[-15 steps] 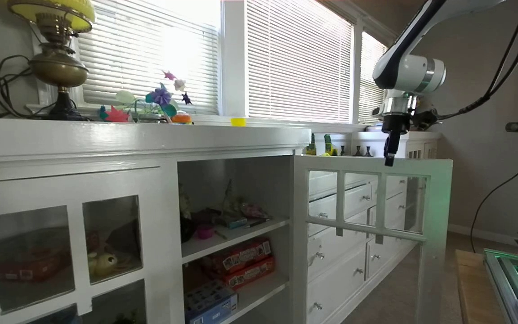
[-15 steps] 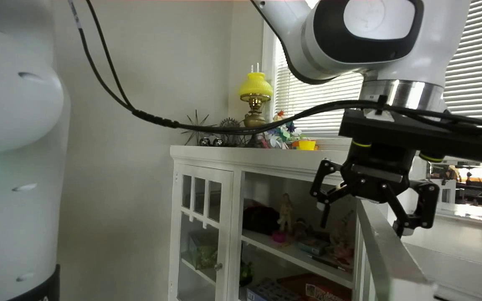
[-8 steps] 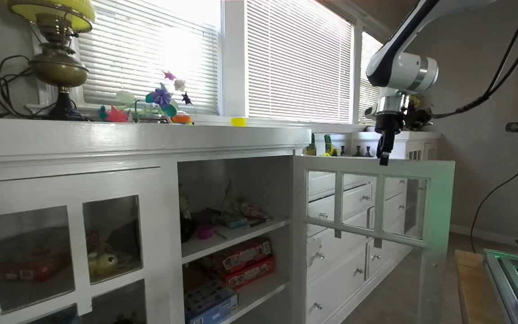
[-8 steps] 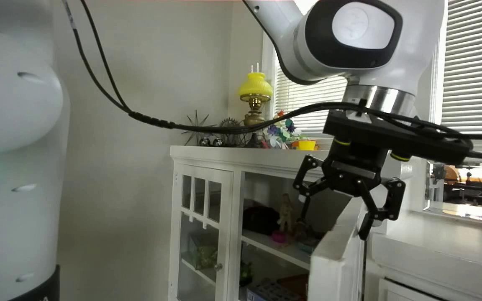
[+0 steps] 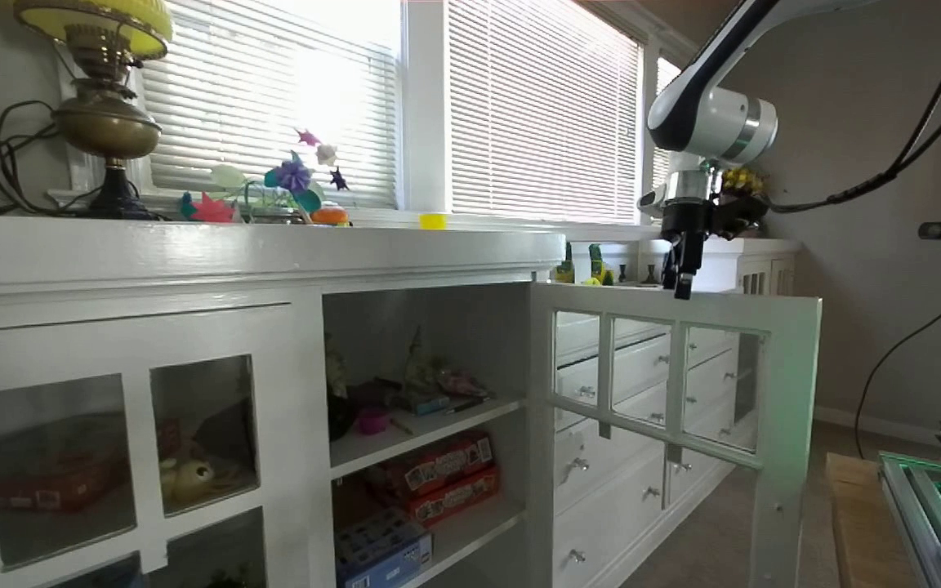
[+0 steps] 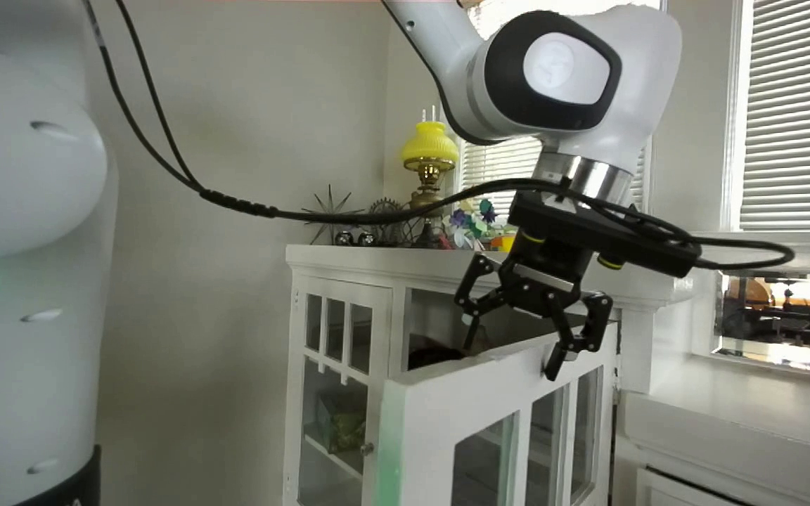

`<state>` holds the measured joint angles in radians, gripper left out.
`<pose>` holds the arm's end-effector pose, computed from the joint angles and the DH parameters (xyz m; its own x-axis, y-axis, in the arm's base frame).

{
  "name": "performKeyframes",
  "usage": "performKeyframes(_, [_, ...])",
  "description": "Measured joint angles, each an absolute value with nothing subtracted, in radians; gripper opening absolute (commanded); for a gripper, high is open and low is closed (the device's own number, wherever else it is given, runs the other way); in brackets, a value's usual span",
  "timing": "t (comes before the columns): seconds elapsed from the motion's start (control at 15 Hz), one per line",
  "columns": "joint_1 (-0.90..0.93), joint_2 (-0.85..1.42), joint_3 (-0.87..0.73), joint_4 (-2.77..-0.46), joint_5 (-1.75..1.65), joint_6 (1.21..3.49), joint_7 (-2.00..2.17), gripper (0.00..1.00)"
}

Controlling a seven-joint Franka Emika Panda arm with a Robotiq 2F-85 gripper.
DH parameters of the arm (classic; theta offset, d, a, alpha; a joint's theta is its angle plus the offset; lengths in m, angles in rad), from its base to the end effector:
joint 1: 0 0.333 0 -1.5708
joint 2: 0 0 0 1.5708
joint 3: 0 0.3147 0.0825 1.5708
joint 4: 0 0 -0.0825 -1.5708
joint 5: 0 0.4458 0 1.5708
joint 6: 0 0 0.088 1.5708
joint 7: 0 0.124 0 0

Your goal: Remove the yellow bowl from the open cabinet and place it on the counter then close the cabinet door.

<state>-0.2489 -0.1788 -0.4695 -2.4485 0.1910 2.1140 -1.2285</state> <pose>0.3787 -0.3070 0.2902 0.9147 0.3771 0.1455 0.4029 -0.8800 -0.2516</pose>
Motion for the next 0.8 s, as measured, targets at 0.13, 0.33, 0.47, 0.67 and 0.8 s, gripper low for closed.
performKeyframes(0.13, [-0.243,-0.180,-0.446,-2.461,0.210,2.107,-1.250,1.00])
performKeyframes(0.33, [-0.230,-0.185,-0.411,-2.479,0.244,2.104,-1.281,1.00])
performKeyframes(0.47, [-0.219,-0.193,-0.389,-2.492,0.271,2.105,-1.294,1.00])
performKeyframes(0.67, [-0.218,-0.197,-0.376,-2.500,0.290,2.114,-1.269,1.00])
performKeyframes(0.8, [-0.218,-0.197,-0.376,-2.502,0.317,2.112,-1.269,1.00])
